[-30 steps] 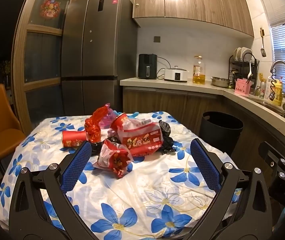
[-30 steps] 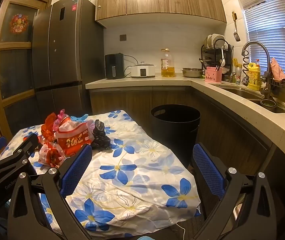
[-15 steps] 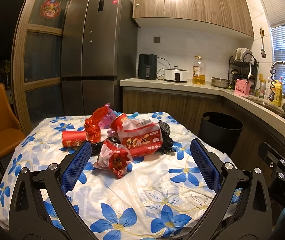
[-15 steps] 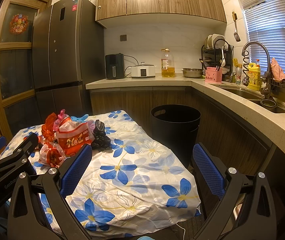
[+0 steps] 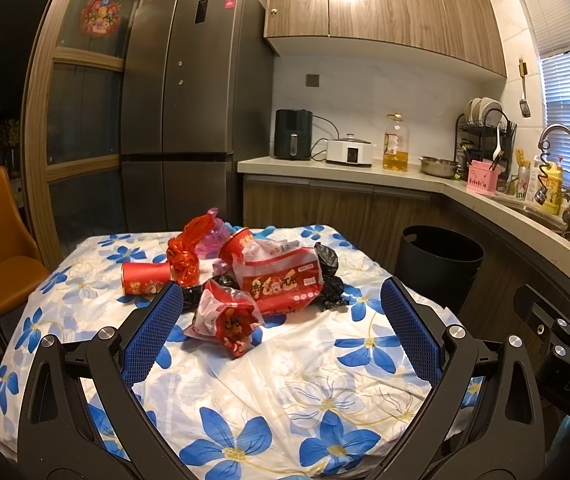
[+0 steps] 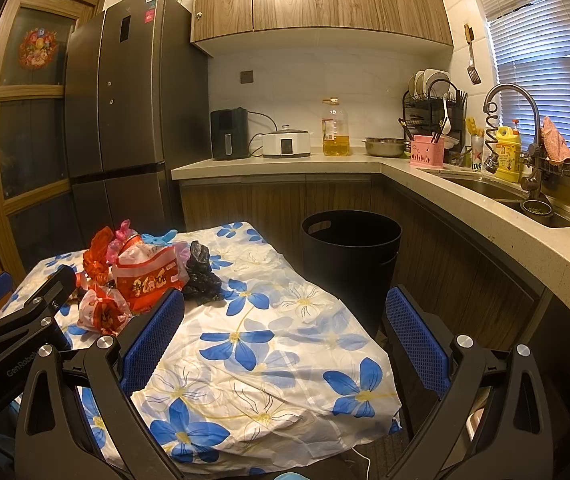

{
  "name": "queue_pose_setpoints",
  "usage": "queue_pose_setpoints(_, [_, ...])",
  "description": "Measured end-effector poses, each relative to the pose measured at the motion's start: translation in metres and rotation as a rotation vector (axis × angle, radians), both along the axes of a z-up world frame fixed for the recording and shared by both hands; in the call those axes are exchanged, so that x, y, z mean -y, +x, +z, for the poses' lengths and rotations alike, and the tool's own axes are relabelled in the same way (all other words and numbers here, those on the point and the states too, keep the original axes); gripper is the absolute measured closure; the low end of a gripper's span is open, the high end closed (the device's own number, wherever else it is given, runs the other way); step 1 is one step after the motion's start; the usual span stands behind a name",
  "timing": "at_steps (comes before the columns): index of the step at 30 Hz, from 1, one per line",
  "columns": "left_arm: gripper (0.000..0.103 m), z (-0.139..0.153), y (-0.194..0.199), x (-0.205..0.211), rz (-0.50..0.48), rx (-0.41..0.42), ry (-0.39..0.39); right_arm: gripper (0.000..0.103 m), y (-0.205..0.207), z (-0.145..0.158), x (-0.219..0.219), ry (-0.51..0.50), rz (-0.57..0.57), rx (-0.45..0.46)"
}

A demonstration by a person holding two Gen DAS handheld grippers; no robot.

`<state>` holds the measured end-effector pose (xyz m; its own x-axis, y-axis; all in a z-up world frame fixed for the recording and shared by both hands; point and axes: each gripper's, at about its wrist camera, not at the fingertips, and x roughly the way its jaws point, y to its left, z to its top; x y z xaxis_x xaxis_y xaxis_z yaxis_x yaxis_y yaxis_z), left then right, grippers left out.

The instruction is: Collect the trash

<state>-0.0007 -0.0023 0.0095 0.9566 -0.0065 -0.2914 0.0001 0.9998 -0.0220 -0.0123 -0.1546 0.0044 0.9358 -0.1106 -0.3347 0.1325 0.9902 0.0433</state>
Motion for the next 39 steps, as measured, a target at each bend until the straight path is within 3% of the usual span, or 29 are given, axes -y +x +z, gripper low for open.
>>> queue_pose_setpoints(39, [0.006,0.0041,-0.0019,0.0024,-0.002,0.009,-0.011,0.005,0.0012,-0.0003,0.0010,0.000,0.000,0.002])
